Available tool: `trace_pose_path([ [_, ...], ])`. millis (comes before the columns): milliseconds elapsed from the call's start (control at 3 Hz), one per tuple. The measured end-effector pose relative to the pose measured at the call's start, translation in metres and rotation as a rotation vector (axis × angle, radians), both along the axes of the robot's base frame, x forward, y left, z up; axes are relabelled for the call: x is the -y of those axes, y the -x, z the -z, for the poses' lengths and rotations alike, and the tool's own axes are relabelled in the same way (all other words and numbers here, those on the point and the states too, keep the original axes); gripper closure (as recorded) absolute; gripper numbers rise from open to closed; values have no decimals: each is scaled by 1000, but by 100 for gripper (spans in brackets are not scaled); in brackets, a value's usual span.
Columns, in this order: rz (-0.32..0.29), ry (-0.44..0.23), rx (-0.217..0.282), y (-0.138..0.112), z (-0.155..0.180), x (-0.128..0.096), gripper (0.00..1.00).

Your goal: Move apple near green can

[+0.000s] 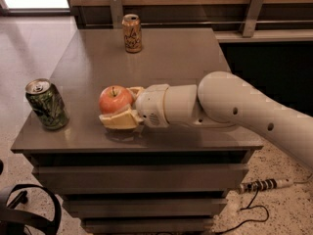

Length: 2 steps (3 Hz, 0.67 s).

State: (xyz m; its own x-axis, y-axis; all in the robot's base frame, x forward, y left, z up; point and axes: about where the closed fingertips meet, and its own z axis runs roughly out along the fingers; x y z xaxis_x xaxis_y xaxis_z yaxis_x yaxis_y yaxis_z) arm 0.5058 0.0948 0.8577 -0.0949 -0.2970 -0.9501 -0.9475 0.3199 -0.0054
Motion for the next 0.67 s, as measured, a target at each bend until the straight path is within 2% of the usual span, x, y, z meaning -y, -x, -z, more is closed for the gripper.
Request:
trace_pose_path([
  [667, -64, -1, -27, 10, 30, -31, 100],
])
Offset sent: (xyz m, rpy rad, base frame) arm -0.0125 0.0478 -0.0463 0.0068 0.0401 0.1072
